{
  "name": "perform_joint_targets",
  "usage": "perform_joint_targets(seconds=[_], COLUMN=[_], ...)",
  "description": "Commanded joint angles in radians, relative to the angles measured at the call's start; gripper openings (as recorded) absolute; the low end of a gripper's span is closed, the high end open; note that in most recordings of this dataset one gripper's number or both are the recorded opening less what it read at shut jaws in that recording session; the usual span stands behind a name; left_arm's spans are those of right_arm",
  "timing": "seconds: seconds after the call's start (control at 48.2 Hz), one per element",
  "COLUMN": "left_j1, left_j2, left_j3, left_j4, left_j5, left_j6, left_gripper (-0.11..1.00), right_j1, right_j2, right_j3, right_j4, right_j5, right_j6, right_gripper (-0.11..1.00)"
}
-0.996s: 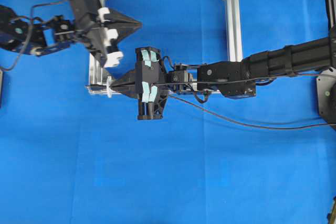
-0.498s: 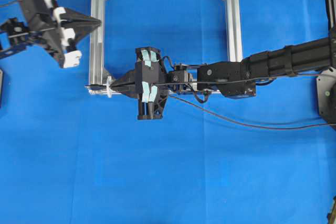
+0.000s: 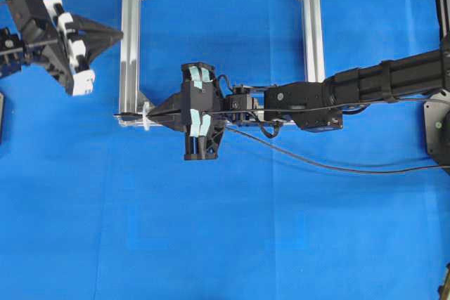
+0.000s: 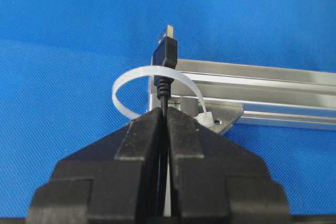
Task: Insert the wire through the string loop located on the left side.
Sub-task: 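Move the open left gripper toward the plug protruding from the loop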
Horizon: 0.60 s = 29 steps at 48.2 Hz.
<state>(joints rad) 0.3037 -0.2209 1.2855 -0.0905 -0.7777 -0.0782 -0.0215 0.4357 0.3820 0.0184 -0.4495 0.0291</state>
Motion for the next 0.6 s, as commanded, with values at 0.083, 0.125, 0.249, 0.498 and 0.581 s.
perform_joint_targets(seconds=[0.083, 0.125, 0.249, 0.498, 0.581], left_j1=[-0.138, -0.170, -0.262, -0.330, -0.330], left_j2=[-0.041, -0.051, -0.064, -0.055, -0.055], left_j3=[0.020, 0.026, 0.034, 0.025, 0.025], left_j4=[0.002, 0.002, 0.002, 0.002, 0.003], left_j5=[-0.005, -0.005, -0.005, 0.020, 0.021], left_j6=[-0.014, -0.017, -0.017, -0.017, -0.017], left_gripper=[0.00, 0.00, 0.00, 0.00, 0.00], right_j1=[-0.002, -0.002, -0.003, -0.003, -0.002], right_j2=[-0.021, -0.021, -0.021, -0.020, -0.020], right_j3=[-0.023, -0.023, -0.023, -0.023, -0.023], right_j4=[0.000, 0.000, 0.000, -0.002, 0.000], right_j5=[-0.011, -0.011, -0.012, -0.014, -0.014], right_j6=[0.002, 0.000, 0.000, 0.000, 0.000], right_gripper=[0.00, 0.00, 0.00, 0.00, 0.00])
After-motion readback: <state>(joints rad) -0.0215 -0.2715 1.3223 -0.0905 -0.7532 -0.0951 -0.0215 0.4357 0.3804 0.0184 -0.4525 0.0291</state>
